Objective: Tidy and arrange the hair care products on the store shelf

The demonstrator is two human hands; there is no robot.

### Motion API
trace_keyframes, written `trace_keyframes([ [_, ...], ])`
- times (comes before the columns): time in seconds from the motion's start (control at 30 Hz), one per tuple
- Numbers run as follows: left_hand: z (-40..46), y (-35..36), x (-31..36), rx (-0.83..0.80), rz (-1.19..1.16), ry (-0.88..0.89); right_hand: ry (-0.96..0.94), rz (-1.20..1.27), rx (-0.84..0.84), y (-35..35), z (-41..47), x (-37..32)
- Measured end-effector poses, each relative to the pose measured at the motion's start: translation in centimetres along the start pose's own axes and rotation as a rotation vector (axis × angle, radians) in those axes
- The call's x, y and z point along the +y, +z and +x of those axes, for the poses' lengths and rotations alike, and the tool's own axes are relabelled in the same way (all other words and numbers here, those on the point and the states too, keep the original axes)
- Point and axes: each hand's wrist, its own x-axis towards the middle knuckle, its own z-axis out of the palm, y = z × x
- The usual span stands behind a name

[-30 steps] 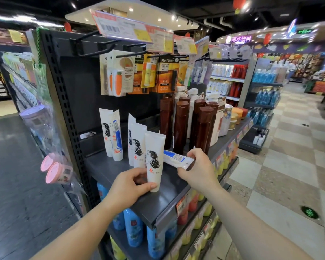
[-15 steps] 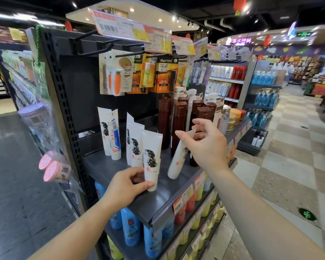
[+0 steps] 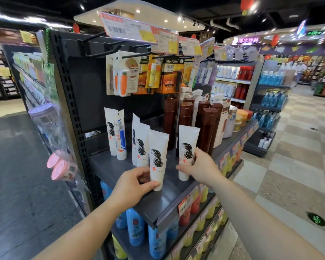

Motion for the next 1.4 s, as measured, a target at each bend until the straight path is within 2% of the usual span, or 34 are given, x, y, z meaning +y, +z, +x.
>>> trace_keyframes([
  [0.1,0.0,0.2,0.1,0.02,0.019,-0.01,0.021,-0.111,-0.09,-0.1,0.0,1.3],
  [0.3,0.3,1.1,0.5,0.056,0.097,-0.02,-0.005,-0.017,-0.278,-0.3,0.5,1.8],
  [0.43,0.3,1.4,1.2,0.037,0.171,0.016,-0.035,-0.057,-0.259,0.2,0.5,2.2],
  [0.73,0.4,2.0,1.5,0.049,0.203,-0.031,-0.077,-0.151,-0.189,0.3,1.1,2.9],
  [1.07,0.5,1.9,1.3,0.016,0.231,-0.061,-0.076,-0.088,-0.176,0.4,0.7,2.9],
  [1.13,0.3,1.5,1.3,-0.001,0.175,-0.058,-0.084,-0.075,-0.101,0.2,0.2,2.6],
  [1.2,0.0,0.6,1.0,0.014,0.104,-0.047,-0.108,-0.051,0.07,0.0,-0.9,1.8],
  [1.33,0.3,-1.6,-0.1,0.178,0.009,-0.027,-0.222,0.077,0.396,0.2,-4.5,-1.1],
  [1.4,0.9,-2.7,-0.6,0.249,-0.041,-0.025,-0.295,0.085,0.425,1.5,-6.5,-3.1],
])
